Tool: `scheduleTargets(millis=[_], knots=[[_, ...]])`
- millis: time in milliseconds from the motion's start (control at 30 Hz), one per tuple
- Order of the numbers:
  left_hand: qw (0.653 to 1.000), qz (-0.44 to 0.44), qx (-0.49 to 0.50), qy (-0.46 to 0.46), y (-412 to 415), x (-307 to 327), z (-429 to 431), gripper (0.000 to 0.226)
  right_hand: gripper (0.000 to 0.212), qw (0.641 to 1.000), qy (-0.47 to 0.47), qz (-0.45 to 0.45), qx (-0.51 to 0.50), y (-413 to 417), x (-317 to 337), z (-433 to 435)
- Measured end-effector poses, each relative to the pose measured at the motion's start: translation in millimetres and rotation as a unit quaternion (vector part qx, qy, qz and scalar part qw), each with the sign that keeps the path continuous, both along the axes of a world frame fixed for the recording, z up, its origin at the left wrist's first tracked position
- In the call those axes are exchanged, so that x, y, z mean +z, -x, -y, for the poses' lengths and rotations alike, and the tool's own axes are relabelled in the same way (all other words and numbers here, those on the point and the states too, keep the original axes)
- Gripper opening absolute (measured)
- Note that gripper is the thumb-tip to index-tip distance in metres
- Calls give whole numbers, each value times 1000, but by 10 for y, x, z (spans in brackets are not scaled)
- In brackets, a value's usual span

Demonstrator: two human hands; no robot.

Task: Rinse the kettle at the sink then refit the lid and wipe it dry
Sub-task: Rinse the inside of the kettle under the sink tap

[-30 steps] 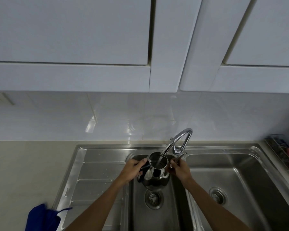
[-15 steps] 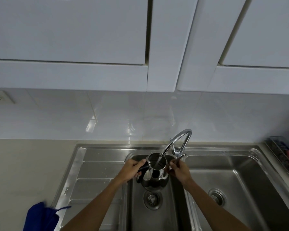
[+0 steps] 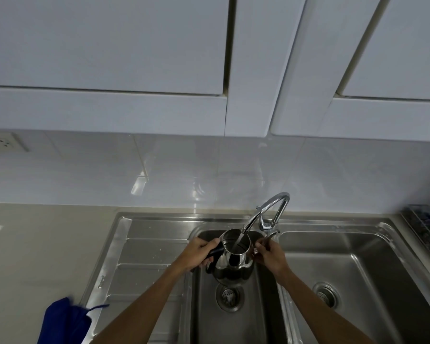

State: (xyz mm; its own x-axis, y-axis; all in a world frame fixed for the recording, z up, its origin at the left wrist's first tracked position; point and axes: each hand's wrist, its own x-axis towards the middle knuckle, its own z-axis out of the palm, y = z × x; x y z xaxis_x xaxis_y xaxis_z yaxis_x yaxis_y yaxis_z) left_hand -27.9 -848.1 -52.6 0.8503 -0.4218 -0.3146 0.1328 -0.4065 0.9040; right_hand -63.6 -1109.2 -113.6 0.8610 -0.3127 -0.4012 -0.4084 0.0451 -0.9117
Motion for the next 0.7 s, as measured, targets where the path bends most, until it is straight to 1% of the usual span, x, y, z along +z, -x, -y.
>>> scheduleTargets(millis=[300,400,500,700], knots=[[1000,-7,-9,14,26,56,8,53,11,1000,6,-1,-3,11,-78,21],[1000,-8,-8,17,36,77,15,52,17,999,41,-2,5,8,-90,32],[1000,-6,-9,12,36,85,7,53,12,998,56,-2,10,25,-51,11],[1000,-4,-14,6,51,108,7,54,9,1000,21,-6,-1,41,27,-26]])
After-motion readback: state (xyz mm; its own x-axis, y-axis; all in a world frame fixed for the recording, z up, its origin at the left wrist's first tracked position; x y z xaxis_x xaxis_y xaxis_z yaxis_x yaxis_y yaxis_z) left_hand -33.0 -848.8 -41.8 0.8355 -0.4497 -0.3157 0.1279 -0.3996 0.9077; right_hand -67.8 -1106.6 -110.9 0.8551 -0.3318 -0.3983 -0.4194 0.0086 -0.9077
